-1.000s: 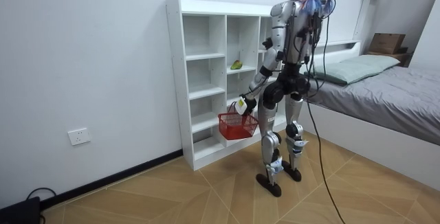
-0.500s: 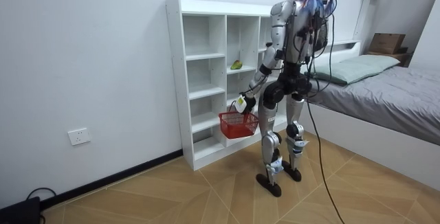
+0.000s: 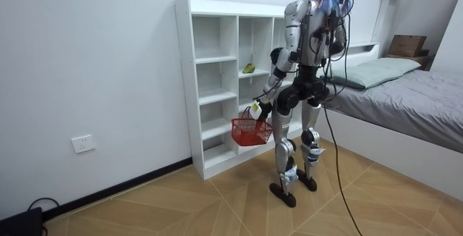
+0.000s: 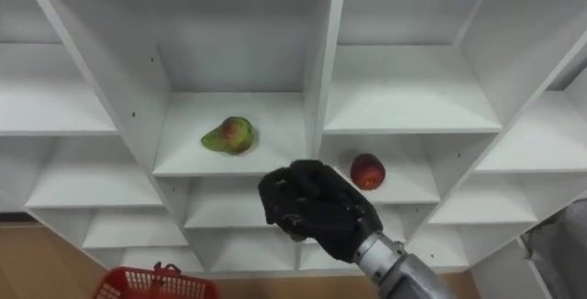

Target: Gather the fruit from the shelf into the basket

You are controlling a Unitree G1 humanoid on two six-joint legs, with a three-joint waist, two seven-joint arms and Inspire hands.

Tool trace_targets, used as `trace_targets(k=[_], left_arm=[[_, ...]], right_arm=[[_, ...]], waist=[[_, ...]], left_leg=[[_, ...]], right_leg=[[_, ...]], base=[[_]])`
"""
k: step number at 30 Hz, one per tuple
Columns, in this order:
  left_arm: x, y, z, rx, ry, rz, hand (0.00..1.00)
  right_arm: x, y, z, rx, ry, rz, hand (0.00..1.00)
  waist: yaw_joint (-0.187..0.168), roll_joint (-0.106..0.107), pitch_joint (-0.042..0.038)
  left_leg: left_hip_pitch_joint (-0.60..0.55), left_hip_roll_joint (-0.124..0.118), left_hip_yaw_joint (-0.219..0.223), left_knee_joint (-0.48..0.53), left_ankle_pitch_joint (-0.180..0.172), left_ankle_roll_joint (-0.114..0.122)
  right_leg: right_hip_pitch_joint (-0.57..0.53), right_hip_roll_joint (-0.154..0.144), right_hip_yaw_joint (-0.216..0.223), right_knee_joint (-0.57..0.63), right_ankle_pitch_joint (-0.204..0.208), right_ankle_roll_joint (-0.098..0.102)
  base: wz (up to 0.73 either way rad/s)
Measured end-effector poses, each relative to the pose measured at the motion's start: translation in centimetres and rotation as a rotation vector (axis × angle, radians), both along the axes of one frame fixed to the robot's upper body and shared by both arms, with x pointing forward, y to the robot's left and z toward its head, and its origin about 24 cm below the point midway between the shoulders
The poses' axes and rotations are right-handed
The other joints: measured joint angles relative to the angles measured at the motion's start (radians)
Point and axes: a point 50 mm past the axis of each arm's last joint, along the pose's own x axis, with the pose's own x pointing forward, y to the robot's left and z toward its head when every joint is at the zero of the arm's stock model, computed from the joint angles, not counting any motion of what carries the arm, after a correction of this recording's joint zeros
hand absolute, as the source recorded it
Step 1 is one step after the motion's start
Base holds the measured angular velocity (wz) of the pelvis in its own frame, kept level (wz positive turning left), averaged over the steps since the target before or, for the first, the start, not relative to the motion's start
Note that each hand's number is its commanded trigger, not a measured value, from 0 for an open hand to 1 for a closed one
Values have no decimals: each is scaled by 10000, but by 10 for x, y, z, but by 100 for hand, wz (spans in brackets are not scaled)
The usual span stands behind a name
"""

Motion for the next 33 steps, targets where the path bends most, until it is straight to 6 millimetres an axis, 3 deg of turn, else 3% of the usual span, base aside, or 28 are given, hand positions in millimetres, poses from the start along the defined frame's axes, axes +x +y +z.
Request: trace_targets(k=[4, 8, 11, 13, 18, 24, 33], left_arm=[[7, -4, 0, -32, -70, -274, 100], [10, -6, 1, -84, -136, -314, 100], [19, -12, 3, -130, -414, -638, 100], [26, -15, 5, -168, -636, -779, 100], [46, -17, 10, -304, -1177, -813, 100], [69, -31, 20, -545, -1958, -1716, 100], [71, -45, 19, -1156, -1833, -2268, 100]], right_arm=[[-7, 12, -3, 378, 255, 745, 100], [-8, 12, -8, 362, 499, 804, 100], [-12, 10, -28, 211, 1511, 578, 100], [-17, 8, -36, 57, 1937, 508, 100], [-21, -4, -53, -357, 2648, 161, 100], [-22, -16, -73, -991, 3662, -242, 100], [-29, -21, -94, -1251, 4970, -927, 100]], waist=[[69, -86, 17], [49, -88, 22], [-3, -58, 34], [-56, -25, 42], [-125, 139, 148], [-270, 129, 150], [-394, 126, 158]], left_leg=[[-156, -11, 4, 67, 4, 4], [-259, -9, -32, 101, 1, 4], [-454, -13, -103, 152, 2, 4], [-652, -13, -129, 247, 2, 4], [-1149, -14, -109, 471, 13, 14], [-1783, -9, -107, 716, 27, 29], [-2146, -18, -126, 949, 37, 48]], right_leg=[[-163, -7, 8, 11, 1, 0], [-219, -6, -28, -10, 1, 0], [-373, -22, -108, 7, 8, -4], [-577, -28, -128, 42, 13, -13], [-1134, -68, -102, 344, 15, -16], [-1752, -106, -125, 545, 42, -58], [-2025, -171, -217, 700, 38, -59]], base=[[0], [2], [6], [2], [-2], [0], [3]])
